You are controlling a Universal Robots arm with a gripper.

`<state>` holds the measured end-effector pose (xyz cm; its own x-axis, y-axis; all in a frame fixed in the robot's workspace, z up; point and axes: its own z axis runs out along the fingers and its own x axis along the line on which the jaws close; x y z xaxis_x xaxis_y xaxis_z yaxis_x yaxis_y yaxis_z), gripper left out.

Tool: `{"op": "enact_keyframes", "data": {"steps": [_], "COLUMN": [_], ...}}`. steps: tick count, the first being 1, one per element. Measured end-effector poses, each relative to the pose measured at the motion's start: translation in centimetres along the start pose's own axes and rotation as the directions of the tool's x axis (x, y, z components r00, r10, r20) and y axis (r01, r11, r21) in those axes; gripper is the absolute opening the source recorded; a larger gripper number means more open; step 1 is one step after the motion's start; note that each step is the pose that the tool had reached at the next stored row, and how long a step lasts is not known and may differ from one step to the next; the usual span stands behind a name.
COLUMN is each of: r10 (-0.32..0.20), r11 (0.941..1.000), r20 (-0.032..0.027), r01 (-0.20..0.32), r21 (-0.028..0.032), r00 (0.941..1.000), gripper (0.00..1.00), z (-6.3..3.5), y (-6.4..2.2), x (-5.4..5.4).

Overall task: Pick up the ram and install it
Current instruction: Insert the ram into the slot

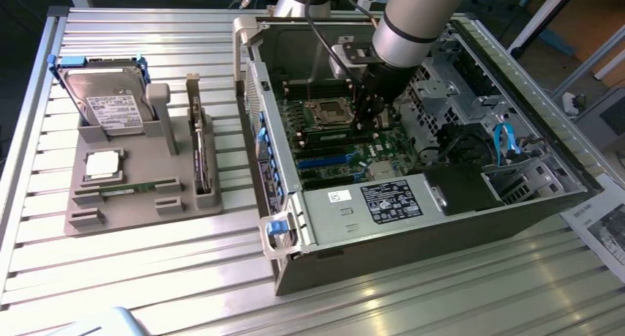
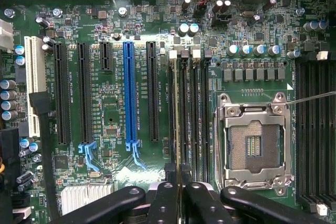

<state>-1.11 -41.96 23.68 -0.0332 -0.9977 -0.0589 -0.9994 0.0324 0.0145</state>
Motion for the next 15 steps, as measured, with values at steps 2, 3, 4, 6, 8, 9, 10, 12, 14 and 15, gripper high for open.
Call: {"op": "enact_keyframes", "data": {"steps": [2,3,4,6,8,9,10,12,14,15], "r10": [0.0,0.0,0.0,0.0,0.0,0.0,0.0,0.0,0.0,0.0], "r11": [1.0,1.0,1.0,1.0,1.0,1.0,1.0,1.0,1.0,1.0], "r20": [-0.0001,-0.0001,-0.0002,0.0001,-0.0001,-0.0002,-0.0001,0.0,0.0001,-0.0001], "r01": [0.0,0.0,0.0,0.0,0.0,0.0,0.0,0.0,0.0,0.0], "r21": [-0.0001,-0.0001,-0.0001,0.0,-0.0001,-0.0001,0.0,0.0,0.0001,0.0], "r00": [1.0,1.0,1.0,1.0,1.0,1.0,1.0,1.0,1.0,1.0], "gripper": [0.12,0.12,0.12,0.12,0.12,0.12,0.12,0.12,0.12,0.12], "z": [0.0,0.0,0.0,0.12,0.17,0.19,0.23,0.28,0.39,0.47], "y": [0.0,0.0,0.0,0.0,0.0,0.0,0.0,0.0,0.0,-0.01], "x": [0.0,0.0,0.0,0.01,0.01,0.01,0.01,0.02,0.02,0.03]}}
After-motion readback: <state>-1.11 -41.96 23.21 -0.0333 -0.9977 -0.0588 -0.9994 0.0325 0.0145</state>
